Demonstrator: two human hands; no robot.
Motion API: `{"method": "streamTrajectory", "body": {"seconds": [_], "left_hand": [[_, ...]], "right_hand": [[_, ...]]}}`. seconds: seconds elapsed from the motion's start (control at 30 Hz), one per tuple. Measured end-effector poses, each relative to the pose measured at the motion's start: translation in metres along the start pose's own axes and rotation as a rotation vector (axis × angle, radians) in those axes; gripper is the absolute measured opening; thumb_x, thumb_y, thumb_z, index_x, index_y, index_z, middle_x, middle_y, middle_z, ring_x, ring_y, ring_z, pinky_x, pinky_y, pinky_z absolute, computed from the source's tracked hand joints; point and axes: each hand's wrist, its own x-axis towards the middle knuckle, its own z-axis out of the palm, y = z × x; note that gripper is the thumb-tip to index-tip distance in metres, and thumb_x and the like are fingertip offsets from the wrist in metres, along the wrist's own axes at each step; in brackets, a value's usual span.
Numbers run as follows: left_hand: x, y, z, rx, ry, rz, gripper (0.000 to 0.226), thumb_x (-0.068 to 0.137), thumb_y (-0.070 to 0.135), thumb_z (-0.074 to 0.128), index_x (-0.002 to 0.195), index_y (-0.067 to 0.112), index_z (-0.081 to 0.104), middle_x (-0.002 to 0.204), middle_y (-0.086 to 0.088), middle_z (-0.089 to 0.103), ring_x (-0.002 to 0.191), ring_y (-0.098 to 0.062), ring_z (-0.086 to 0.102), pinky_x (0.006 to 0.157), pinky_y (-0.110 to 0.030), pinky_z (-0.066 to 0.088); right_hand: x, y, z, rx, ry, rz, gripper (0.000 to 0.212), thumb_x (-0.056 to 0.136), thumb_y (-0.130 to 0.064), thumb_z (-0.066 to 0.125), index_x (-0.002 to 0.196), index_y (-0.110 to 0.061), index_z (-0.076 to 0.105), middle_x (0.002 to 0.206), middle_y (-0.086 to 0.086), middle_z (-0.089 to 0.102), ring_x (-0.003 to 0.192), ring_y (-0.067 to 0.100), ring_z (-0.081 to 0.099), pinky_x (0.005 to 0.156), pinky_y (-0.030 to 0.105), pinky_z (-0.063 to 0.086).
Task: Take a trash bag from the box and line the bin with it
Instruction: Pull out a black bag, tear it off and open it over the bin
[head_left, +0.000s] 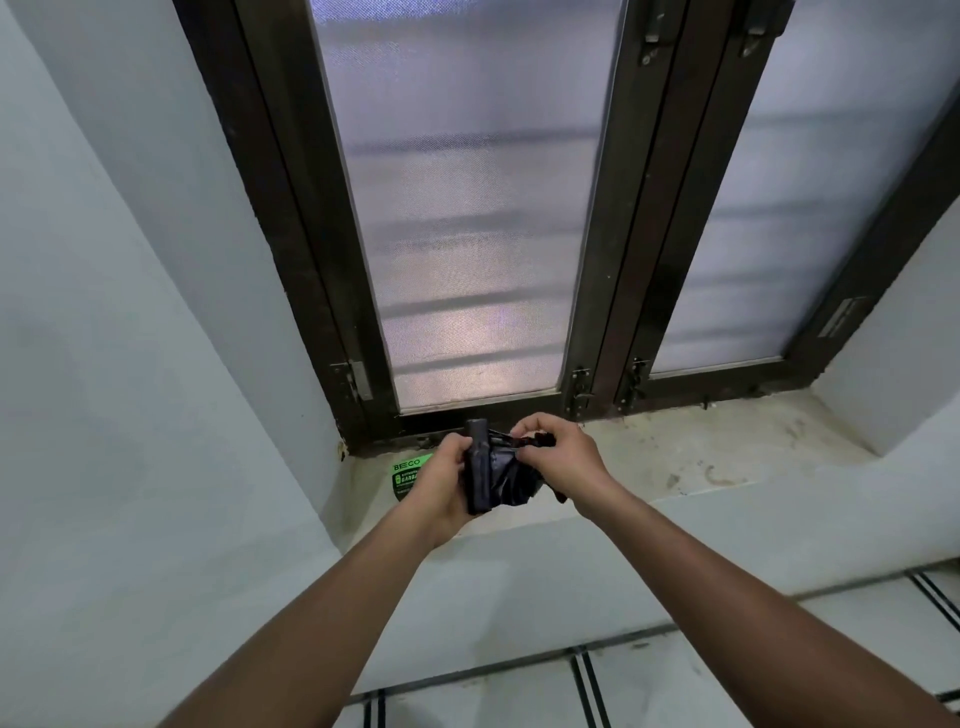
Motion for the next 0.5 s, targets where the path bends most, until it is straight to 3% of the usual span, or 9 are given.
{"method": "streamTrajectory", "body": {"seconds": [0.13, 0.23, 0.3, 0.4, 0.5], "left_hand": [[0.005, -0.002, -0.001, 0.063, 0.05, 0.005, 0.047, 0.1, 0.037, 0.044, 0.132, 0.01, 0.065, 0.114, -0.015, 0.076, 0.097, -0.029, 0.071, 0.074, -0.035, 0.056], [0.007, -0.003, -0.003, 0.077, 0.026, 0.008, 0.049, 0.097, 0.055, 0.055, 0.126, 0.018, 0.07, 0.116, -0.012, 0.077, 0.108, -0.031, 0.072, 0.089, -0.044, 0.059], [0.01, -0.005, -0.007, 0.102, -0.005, 0.03, 0.046, 0.093, 0.047, 0.066, 0.128, 0.016, 0.069, 0.117, -0.015, 0.076, 0.111, -0.034, 0.072, 0.097, -0.048, 0.058], [0.008, -0.007, -0.01, 0.088, 0.0, 0.041, 0.041, 0.094, 0.027, 0.067, 0.13, 0.009, 0.065, 0.112, -0.016, 0.078, 0.103, -0.033, 0.073, 0.08, -0.041, 0.06], [0.007, -0.005, -0.013, 0.081, -0.012, 0.039, 0.038, 0.095, 0.029, 0.062, 0.127, 0.009, 0.066, 0.111, -0.016, 0.075, 0.094, -0.03, 0.069, 0.07, -0.034, 0.053]], "right_hand": [[-0.001, -0.003, 0.001, 0.018, -0.06, 0.027, 0.039, 0.087, -0.004, 0.051, 0.084, -0.027, 0.082, 0.098, 0.0, 0.076, 0.057, 0.017, 0.058, 0.036, 0.023, 0.039], [-0.001, -0.003, 0.0, 0.018, -0.028, 0.047, 0.027, 0.087, -0.015, 0.058, 0.082, -0.025, 0.083, 0.093, 0.0, 0.075, 0.062, 0.018, 0.06, 0.036, 0.022, 0.038], [-0.003, -0.003, -0.001, 0.007, -0.013, 0.03, 0.015, 0.086, -0.026, 0.067, 0.083, -0.025, 0.081, 0.088, 0.0, 0.074, 0.063, 0.021, 0.064, 0.036, 0.023, 0.037], [-0.003, -0.001, -0.002, 0.017, 0.013, 0.02, 0.012, 0.078, -0.029, 0.081, 0.083, -0.019, 0.077, 0.082, 0.002, 0.075, 0.056, 0.02, 0.065, 0.036, 0.024, 0.037], [-0.002, 0.002, -0.002, 0.016, 0.051, 0.023, 0.025, 0.075, -0.026, 0.087, 0.079, -0.014, 0.066, 0.079, 0.007, 0.073, 0.049, 0.015, 0.059, 0.035, 0.023, 0.035]]}}
